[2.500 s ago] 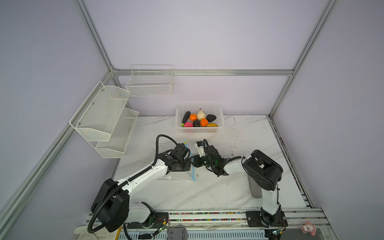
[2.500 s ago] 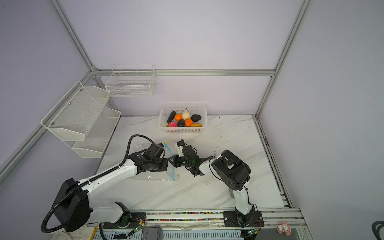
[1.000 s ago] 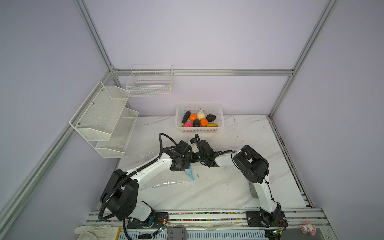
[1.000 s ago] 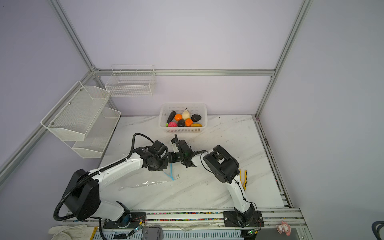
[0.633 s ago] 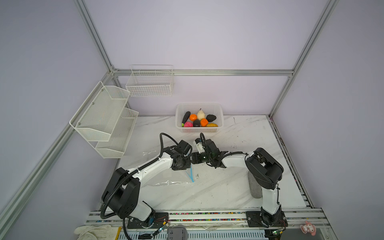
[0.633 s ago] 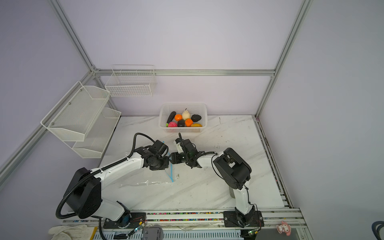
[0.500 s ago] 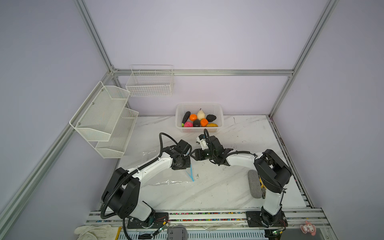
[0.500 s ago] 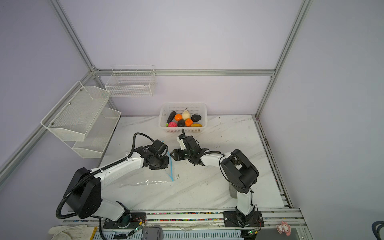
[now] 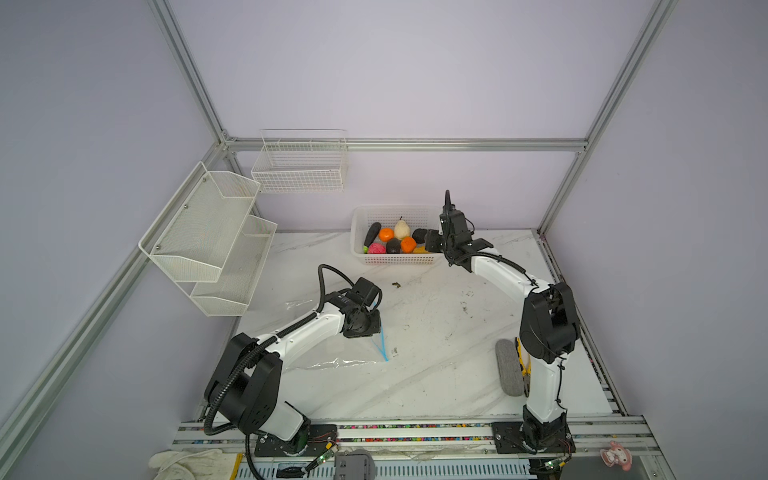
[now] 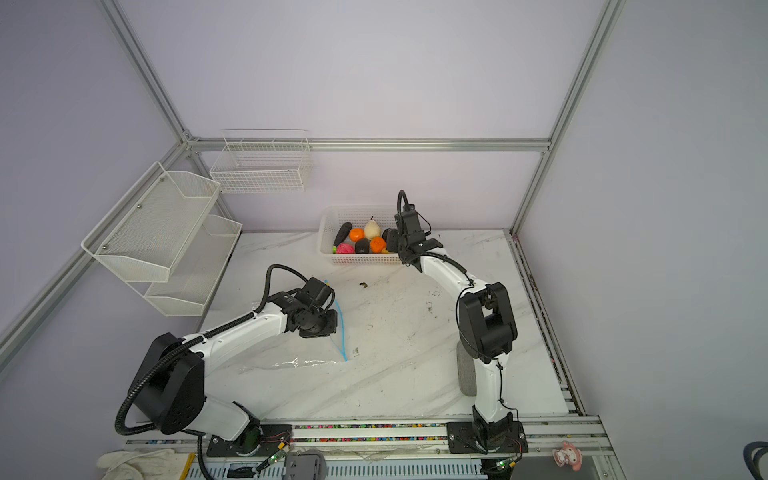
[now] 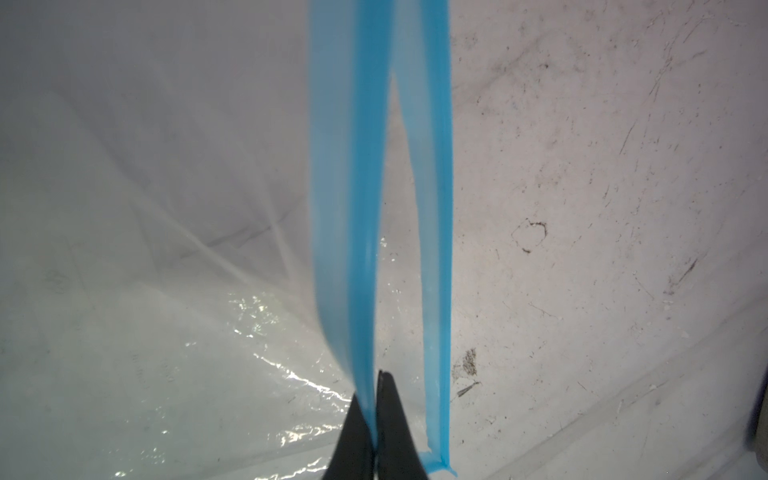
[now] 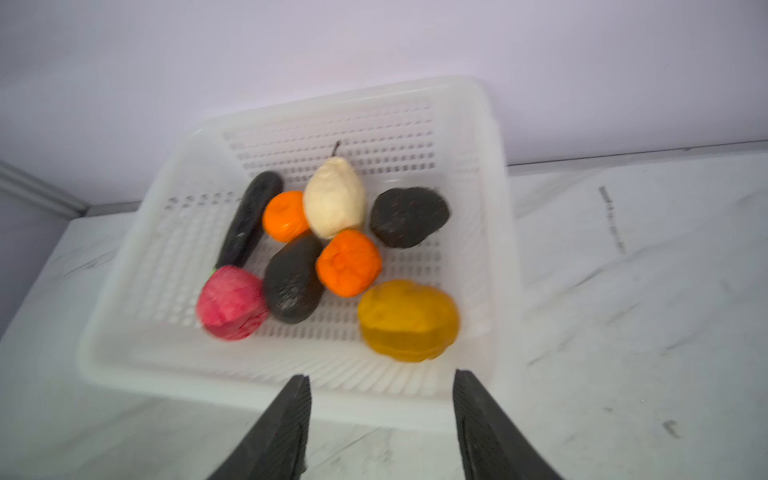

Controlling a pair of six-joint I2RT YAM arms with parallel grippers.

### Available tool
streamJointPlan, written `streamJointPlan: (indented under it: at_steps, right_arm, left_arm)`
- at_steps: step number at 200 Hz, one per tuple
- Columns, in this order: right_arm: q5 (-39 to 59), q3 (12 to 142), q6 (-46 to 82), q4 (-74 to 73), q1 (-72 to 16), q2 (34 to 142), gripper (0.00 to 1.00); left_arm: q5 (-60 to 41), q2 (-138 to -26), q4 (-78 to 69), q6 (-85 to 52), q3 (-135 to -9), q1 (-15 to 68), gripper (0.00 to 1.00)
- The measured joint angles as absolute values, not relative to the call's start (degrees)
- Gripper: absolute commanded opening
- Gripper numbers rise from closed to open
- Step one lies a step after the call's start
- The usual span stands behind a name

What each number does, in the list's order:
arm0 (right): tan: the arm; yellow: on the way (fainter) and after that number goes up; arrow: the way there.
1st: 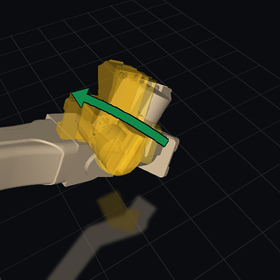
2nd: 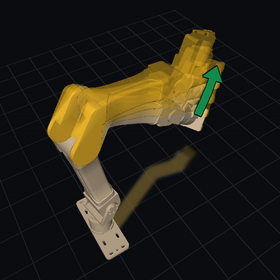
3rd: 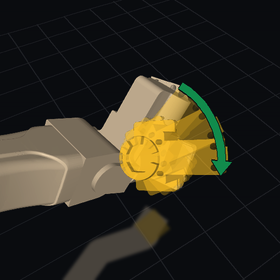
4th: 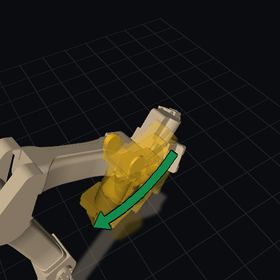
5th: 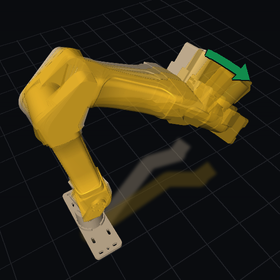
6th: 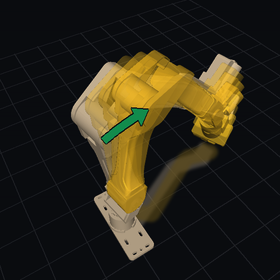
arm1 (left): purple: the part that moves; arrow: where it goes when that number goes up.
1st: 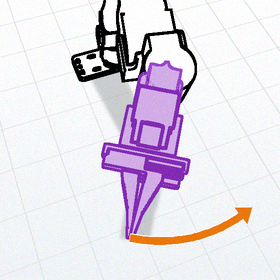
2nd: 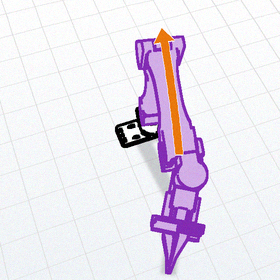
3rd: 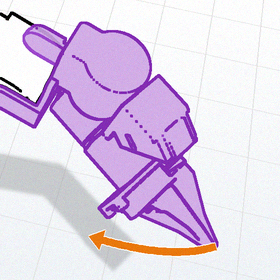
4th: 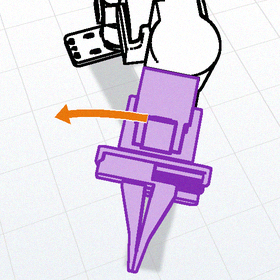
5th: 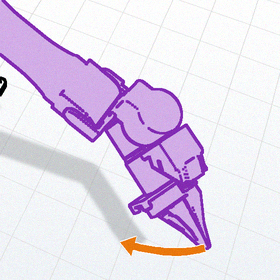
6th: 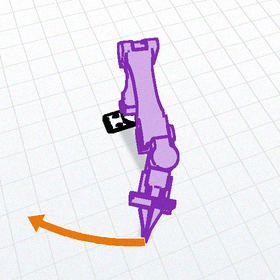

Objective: Place the food in the zip-top bag and seal the zipper
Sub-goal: 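Move the right gripper over the fruit basket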

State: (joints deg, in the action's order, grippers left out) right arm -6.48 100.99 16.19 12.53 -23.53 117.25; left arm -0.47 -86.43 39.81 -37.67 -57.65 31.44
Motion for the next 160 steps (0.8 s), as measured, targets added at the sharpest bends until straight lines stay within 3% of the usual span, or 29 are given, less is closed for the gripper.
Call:
streamJointPlan:
  at_steps: [76,160]
  right_arm:
    - [-8.99,122.63,14.70,22.72,-19.14,138.28,0.58]
    - [-10.35,116.68,12.58,24.38,-17.91,134.80,0.57]
  left_arm:
    - [-1.80,-87.07,38.96,-36.80,-57.65,30.61,0.00]
    - [-2.17,-87.05,38.39,-36.80,-57.65,30.41,0.00]
